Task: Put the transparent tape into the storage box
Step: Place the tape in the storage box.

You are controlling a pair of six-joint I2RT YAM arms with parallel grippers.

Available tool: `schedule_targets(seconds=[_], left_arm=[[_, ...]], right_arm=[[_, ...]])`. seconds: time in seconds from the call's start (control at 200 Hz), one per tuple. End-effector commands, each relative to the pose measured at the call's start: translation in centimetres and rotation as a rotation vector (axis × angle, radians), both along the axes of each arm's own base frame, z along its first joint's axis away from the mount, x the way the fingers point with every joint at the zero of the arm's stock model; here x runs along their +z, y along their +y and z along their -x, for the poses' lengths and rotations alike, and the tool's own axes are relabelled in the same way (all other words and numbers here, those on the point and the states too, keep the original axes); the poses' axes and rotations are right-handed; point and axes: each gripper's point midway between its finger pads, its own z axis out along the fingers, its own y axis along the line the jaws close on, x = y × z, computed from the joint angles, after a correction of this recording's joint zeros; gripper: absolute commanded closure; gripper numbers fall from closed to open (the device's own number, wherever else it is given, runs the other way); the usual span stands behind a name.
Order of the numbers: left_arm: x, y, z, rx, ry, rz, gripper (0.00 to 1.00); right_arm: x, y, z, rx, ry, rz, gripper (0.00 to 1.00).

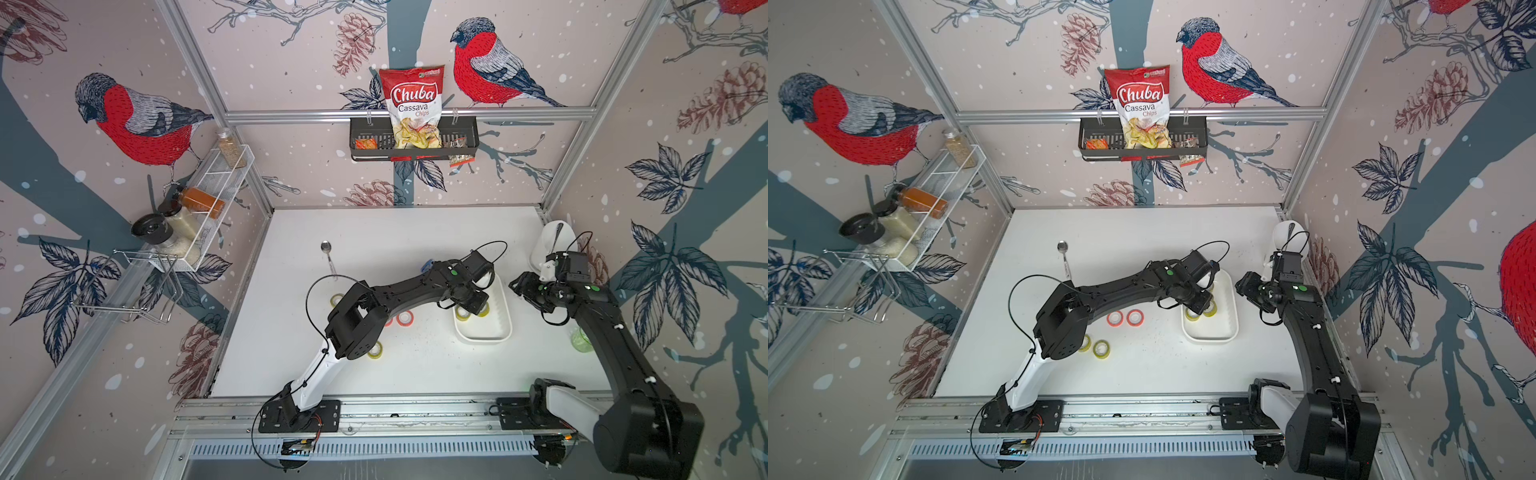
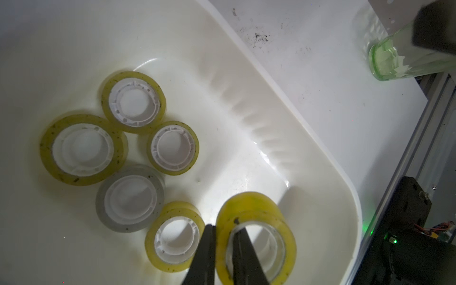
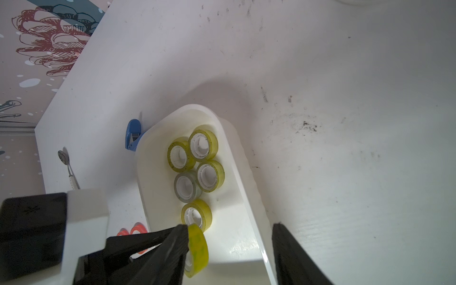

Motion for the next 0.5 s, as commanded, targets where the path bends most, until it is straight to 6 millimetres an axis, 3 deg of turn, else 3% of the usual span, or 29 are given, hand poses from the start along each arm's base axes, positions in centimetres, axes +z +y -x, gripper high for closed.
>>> schedule_targets(seconds=[0.0,0.495], left_arm=[[0.0,-1.0,-0.2,-0.020,-0.020,0.027,0.86],[-2.8,-1.4,-1.0,-0.020,-0.022,-0.032,0.84]], right_arm=[[0.0,0.3,0.2,0.019,-0.002,-0.011,0.40],[-0.2,0.3,0.2,0.020,0.000,-0.025,0.40]])
